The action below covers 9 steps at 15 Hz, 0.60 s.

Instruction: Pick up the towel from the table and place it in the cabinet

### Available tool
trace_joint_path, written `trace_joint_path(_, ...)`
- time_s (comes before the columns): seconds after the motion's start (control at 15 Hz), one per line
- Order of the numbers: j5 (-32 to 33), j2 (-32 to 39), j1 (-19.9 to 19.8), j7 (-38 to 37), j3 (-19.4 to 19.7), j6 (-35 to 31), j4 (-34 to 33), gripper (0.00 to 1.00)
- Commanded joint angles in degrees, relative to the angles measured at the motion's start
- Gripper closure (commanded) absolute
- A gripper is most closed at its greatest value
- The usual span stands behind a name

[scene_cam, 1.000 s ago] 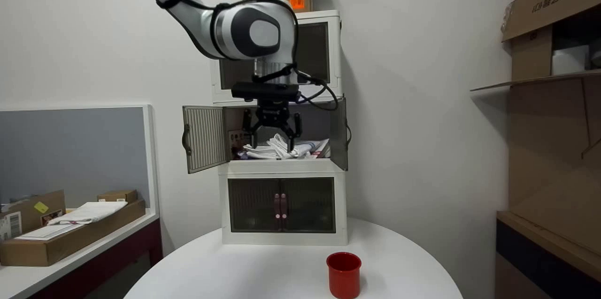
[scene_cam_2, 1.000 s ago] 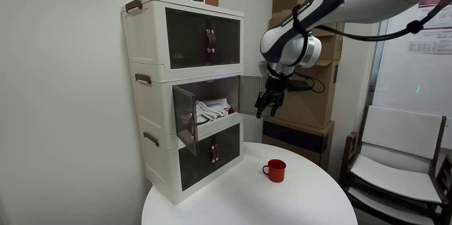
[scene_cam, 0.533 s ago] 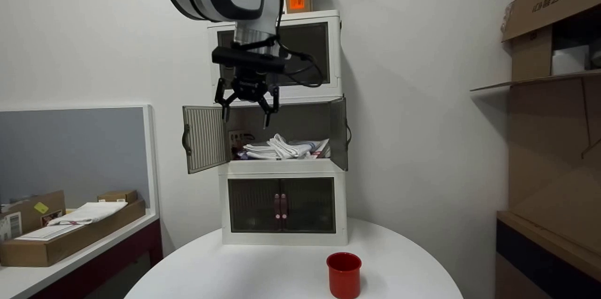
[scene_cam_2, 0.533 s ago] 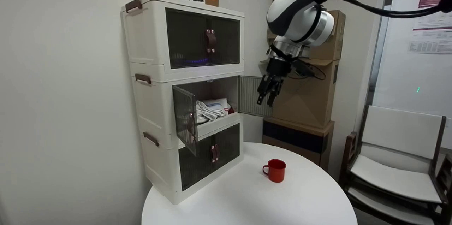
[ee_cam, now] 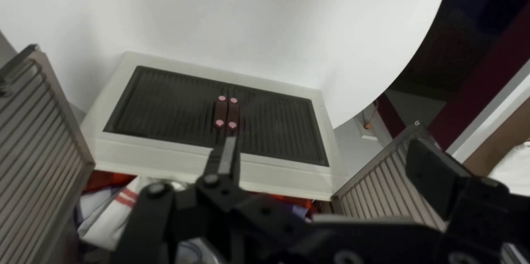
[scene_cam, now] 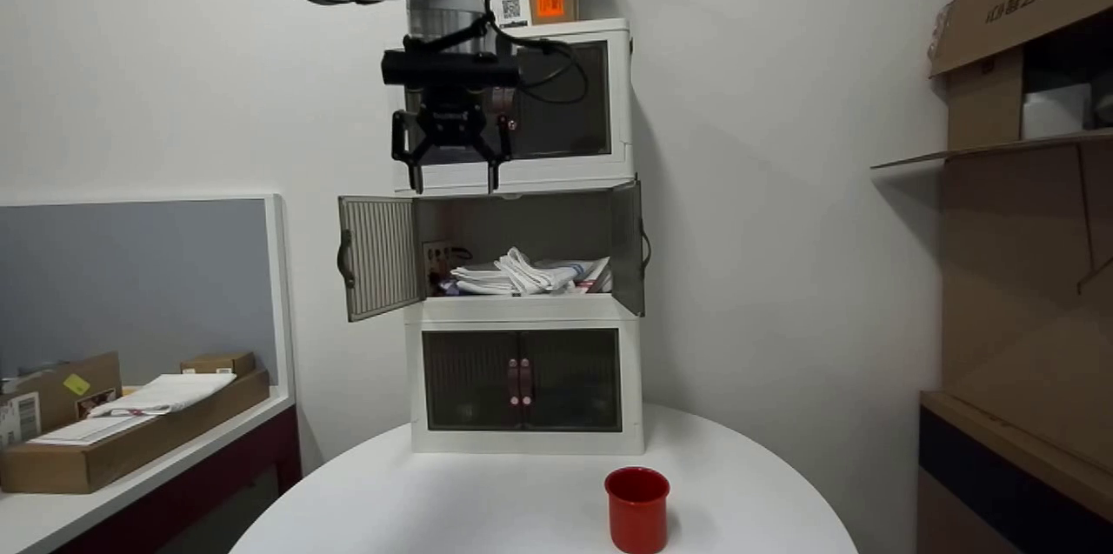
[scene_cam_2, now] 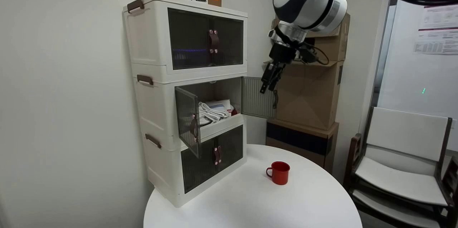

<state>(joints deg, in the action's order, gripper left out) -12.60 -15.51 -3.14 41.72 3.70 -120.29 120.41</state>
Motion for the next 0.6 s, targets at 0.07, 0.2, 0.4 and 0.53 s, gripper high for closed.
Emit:
trace_joint_path(0.07,-0.2,-4.5,1.4,-0.9,1.9,-9.1,5.1,0.00)
trace_joint_path(0.2,0.7,-2.4,1.9,-0.7,2.4,-7.0,2.8,0.00)
trace_joint_path(0.4,0.7,-3.2,2.0,-0.7,2.7,-7.7,3.7,0.00)
trace_joint_path(0.53,0.7,-3.3,2.1,-0.7,2.7,-7.7,3.8,0.00)
